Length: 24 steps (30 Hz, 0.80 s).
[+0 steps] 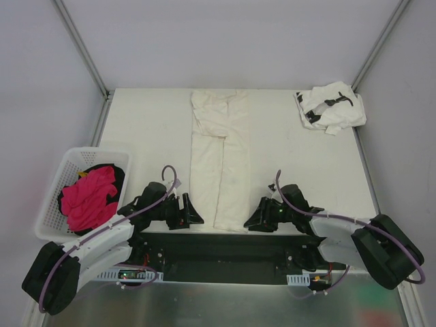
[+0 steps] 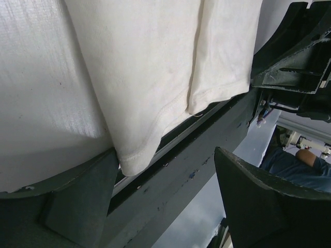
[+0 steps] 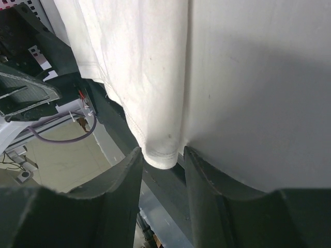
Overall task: Fold and stack the t-shirts
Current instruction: Grab the bottom of the folded rectangular tshirt with both arms
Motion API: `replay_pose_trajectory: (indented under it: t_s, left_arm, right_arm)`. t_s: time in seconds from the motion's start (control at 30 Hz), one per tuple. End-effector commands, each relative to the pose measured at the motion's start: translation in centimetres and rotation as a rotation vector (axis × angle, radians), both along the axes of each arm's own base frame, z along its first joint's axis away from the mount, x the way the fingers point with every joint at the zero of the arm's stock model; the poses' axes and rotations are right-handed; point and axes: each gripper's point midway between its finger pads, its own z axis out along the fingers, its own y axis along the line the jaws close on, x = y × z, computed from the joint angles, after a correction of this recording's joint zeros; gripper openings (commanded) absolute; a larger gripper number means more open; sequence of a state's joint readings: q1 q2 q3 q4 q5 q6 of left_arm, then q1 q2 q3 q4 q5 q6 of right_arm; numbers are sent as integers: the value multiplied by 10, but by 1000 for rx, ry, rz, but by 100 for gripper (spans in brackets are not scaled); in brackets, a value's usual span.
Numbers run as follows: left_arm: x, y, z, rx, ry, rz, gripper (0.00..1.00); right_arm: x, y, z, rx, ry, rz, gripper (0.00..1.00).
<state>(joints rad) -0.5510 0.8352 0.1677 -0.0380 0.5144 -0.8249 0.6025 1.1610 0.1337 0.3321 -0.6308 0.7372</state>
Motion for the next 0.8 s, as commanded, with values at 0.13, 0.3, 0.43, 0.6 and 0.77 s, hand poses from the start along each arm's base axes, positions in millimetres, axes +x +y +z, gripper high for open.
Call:
replay_pose_trajectory:
  t_s: [0.13, 0.3, 0.43, 0.6, 0.77]
  left_arm:
    - [-34, 37, -48, 221, 157, 13, 74]
    - [-32, 36, -47, 221, 152, 13, 73]
    - [-33, 37, -48, 226, 156, 13, 72]
    - [-33, 38, -49, 234, 161, 13, 70]
    - [-31, 37, -48, 241, 159, 9, 36]
  right_arm:
    - [-14, -37, -47, -243, 67, -59, 42]
    - [-11, -32, -47, -230, 68, -51, 42]
    - [-10, -29, -50, -235, 83, -43, 42]
    - [-10, -25, -52, -220, 99, -46, 42]
    - [-11, -25, -55, -224, 112, -52, 38]
